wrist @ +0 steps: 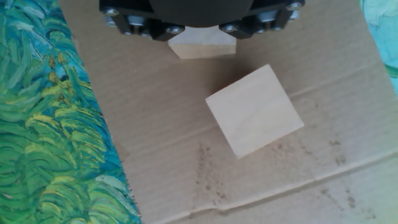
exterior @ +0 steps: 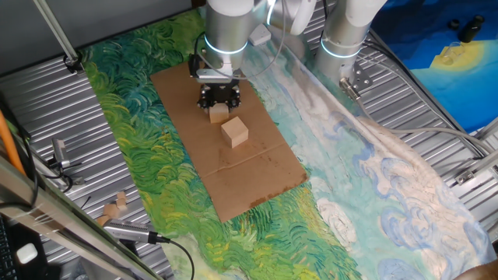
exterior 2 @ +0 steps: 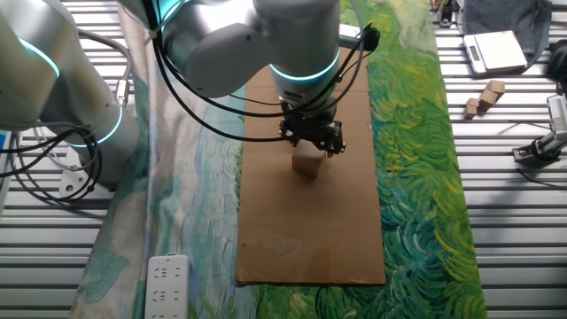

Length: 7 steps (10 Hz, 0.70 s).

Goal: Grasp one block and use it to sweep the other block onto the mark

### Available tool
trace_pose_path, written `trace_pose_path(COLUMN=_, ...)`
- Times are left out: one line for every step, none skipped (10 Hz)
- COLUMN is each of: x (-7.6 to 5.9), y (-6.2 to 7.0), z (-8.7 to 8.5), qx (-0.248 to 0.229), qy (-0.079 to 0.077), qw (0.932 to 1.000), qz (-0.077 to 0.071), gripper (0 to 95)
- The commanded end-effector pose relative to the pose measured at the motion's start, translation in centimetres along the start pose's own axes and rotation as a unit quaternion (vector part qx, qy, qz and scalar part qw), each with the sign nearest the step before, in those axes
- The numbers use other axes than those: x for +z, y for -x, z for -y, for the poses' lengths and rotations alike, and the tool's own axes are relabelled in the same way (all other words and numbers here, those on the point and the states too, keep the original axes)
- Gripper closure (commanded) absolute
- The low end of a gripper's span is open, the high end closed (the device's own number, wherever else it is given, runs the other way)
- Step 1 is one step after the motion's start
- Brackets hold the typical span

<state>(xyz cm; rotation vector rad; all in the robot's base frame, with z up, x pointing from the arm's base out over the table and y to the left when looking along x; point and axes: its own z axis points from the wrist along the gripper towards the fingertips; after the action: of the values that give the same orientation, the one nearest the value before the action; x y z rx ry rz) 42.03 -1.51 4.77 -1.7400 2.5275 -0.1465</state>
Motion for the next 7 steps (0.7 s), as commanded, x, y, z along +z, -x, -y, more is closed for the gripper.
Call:
trace_pose_path(x=-0.05, y=-0.03, z=0.01, qx=-0.006, qy=0.007, qw=0.9999, qz=-0.005, gripper=95.0)
trace_pose_path(x=-0.05, y=-0.03, z=0.01, qx=-0.009, qy=0.006, qw=0.9999, qz=-0.010, gripper=95.0)
trace_pose_path(x=-0.05, y=-0.03, z=0.01, qx=-0.011, qy=0.004, qw=0.9999, qz=-0.011, gripper=95.0)
trace_pose_path(x=-0.05, y=-0.03, z=0.01, qx=-0.008, qy=0.002, qw=0.9999, qz=-0.010, gripper=95.0)
trace_pose_path(x=-0.05, y=-0.03, z=0.01, qx=-0.005, qy=0.002, qw=0.9999, qz=-0.010, gripper=95.0)
trace_pose_path(x=-0.05, y=-0.03, z=0.01, qx=-0.004, qy=0.001, qw=0.9999, qz=-0.009, gripper=95.0)
trace_pose_path(x=-0.05, y=-0.03, z=0.01, qx=-0.003, qy=0.000, qw=1.0000, qz=-0.009, gripper=95.0)
